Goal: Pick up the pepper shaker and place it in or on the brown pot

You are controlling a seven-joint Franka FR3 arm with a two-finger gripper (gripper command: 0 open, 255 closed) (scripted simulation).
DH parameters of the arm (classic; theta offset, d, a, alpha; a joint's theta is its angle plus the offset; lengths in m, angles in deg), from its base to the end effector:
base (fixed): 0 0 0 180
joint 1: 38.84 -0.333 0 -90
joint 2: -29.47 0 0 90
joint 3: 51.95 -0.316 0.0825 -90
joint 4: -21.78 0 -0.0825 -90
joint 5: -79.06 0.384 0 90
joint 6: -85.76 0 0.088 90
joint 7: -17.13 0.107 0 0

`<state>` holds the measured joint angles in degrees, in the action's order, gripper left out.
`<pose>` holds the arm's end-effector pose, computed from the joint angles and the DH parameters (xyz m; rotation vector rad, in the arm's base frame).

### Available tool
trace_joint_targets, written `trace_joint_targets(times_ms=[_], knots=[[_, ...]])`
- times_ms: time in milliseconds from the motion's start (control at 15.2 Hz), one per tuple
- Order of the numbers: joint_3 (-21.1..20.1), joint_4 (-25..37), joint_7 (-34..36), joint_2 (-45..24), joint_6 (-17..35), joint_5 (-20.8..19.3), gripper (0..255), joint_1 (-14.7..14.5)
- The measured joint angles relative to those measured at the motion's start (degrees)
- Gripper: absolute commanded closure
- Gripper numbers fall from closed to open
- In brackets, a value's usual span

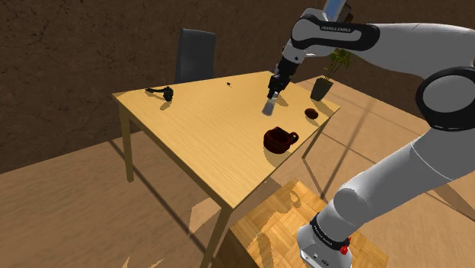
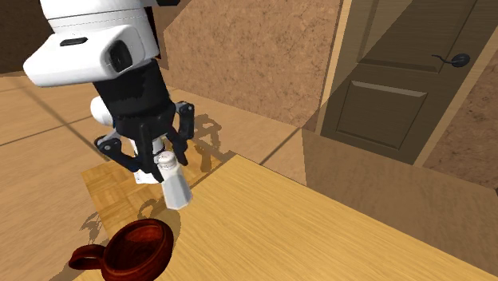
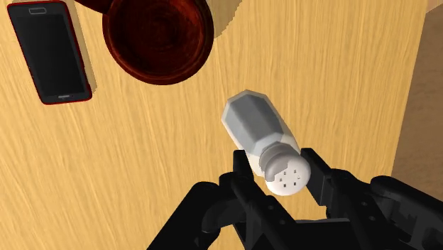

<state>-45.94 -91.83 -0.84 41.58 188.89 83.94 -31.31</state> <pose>0.4854 -0.1134 0.5589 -3.0451 -0.0931 -0.0832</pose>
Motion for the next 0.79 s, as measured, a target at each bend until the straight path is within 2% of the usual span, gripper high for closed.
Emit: trace_joint_targets(times_ms=[330, 594, 792], knots=[[3.8, -2.8, -5.9, 3.7, -1.4, -1.3, 255, 2.7], [7.4, -2.6, -11.2, 4.8, -3.1, -2.5, 255, 4.9], [8.6, -4.2, -13.1, 5.9, -2.7, -3.1, 255, 5.8]])
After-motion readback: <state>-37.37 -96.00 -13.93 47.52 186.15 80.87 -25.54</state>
